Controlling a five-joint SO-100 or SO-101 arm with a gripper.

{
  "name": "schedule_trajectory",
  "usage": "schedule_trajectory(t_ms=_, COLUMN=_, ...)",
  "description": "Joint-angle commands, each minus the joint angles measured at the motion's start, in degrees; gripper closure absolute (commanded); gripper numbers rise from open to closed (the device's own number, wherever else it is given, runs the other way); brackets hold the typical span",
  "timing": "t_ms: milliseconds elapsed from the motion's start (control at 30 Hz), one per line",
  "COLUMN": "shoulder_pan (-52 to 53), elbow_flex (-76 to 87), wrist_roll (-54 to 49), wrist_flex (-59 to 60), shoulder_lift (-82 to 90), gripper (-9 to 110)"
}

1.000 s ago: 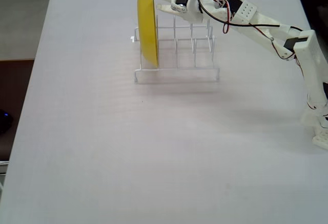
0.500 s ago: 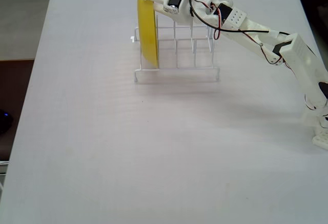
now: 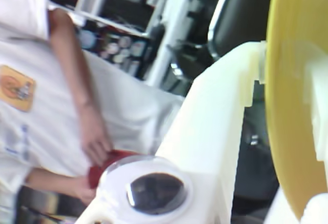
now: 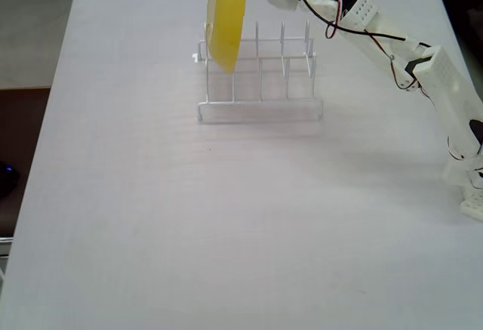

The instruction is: Would you please take all the plates for me?

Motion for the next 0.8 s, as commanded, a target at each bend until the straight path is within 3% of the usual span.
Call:
schedule_trajectory(t_ms=0, shoulder_pan=-0.1, elbow_flex=-0.9, wrist_roll=-2.0, wrist_flex=0.8, shoulder_lift=17.7, gripper=102)
schedule_trajectory(t_ms=433, shoulder_pan=-6.6, elbow_flex=20.4, wrist_roll=-4.1, wrist_flex=-0.5, shoulder_lift=46.1, gripper=102)
schedule_trajectory(t_ms=767, shoulder_pan=-27.3, elbow_flex=22.9, wrist_roll=10.4, wrist_flex=-1.7, shoulder_lift=50.9, gripper=102)
